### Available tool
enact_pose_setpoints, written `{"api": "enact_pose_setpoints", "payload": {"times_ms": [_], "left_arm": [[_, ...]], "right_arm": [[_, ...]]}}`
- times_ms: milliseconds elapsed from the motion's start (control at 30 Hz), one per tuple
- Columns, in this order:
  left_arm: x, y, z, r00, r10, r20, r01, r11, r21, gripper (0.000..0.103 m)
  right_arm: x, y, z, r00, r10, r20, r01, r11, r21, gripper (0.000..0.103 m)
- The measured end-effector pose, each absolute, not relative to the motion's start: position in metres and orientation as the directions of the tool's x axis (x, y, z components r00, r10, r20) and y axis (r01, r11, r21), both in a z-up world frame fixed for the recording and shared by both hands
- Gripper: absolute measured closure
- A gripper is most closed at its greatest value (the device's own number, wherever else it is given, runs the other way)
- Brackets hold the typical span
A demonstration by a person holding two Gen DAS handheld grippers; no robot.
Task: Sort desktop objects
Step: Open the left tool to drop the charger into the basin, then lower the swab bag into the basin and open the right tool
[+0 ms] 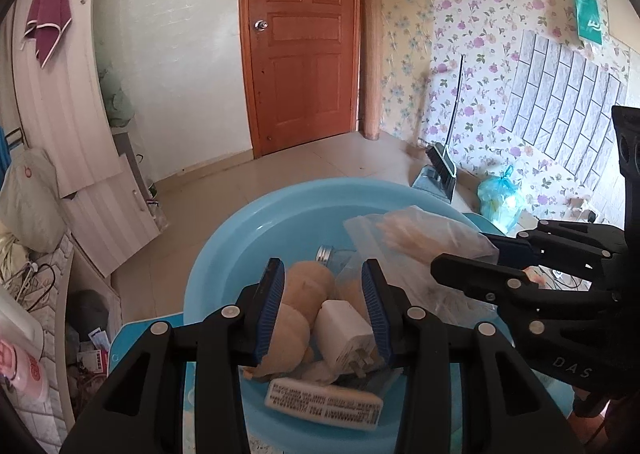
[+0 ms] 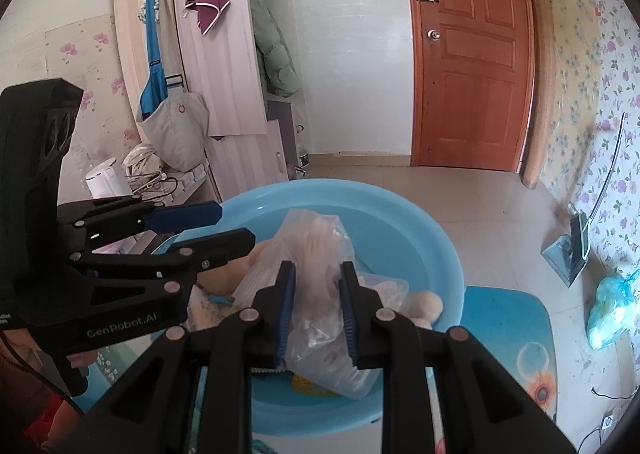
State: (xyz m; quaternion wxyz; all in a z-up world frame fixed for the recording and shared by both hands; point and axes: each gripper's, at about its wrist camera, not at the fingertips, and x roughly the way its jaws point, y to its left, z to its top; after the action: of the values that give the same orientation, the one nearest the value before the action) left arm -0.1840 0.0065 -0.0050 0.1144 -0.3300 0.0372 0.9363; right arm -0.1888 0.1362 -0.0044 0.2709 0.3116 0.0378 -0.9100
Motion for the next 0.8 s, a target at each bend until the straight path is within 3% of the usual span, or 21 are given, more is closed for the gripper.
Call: {"api": "enact_pose_setpoints", "payload": {"times_ms": [233, 300, 367, 433, 533, 633, 700, 800], "left_arm": [[-0.186, 0.008, -0.011, -0.745, 0.189, -0.639, -0.243, -0.97, -0.003, 0.063], [-0.186, 0.005, -0.011, -0.744, 0.199, -0.638, -0.246, -0.969, -0.015, 0.054], [-0.187, 0.0, -0.01, -0.752, 0.201, -0.628, -0.24, -0.971, -0.023, 0.028], [-0.186, -0.003, -0.009, -0.769, 0.178, -0.615, -0.219, -0.976, -0.007, 0.014], [-0.187, -0.009, -0.008, -0.776, 0.18, -0.605, -0.213, -0.977, -0.017, 0.009], [-0.189, -0.013, -0.008, -0.779, 0.167, -0.605, -0.2, -0.98, -0.014, 0.005], [-0.189, -0.016, -0.009, -0.778, 0.165, -0.606, -0.194, -0.981, -0.018, 0.004], [-0.19, -0.021, -0.011, -0.777, 0.164, -0.608, -0.187, -0.982, -0.026, 0.002]], "right_arm": [[-0.197, 0.135, -0.007, -0.661, -0.47, -0.585, 0.516, -0.851, 0.101, 0.081], [-0.199, 0.134, -0.007, -0.659, -0.469, -0.588, 0.514, -0.852, 0.104, 0.08], [-0.201, 0.134, -0.007, -0.658, -0.465, -0.592, 0.506, -0.856, 0.108, 0.079], [-0.205, 0.134, -0.008, -0.656, -0.464, -0.595, 0.502, -0.857, 0.115, 0.079], [-0.208, 0.133, -0.01, -0.653, -0.459, -0.602, 0.502, -0.858, 0.11, 0.075], [-0.211, 0.132, -0.011, -0.656, -0.443, -0.611, 0.49, -0.866, 0.102, 0.067], [-0.213, 0.132, -0.012, -0.662, -0.428, -0.615, 0.477, -0.874, 0.096, 0.054], [-0.216, 0.133, -0.015, -0.657, -0.426, -0.622, 0.47, -0.877, 0.105, 0.044]]}}
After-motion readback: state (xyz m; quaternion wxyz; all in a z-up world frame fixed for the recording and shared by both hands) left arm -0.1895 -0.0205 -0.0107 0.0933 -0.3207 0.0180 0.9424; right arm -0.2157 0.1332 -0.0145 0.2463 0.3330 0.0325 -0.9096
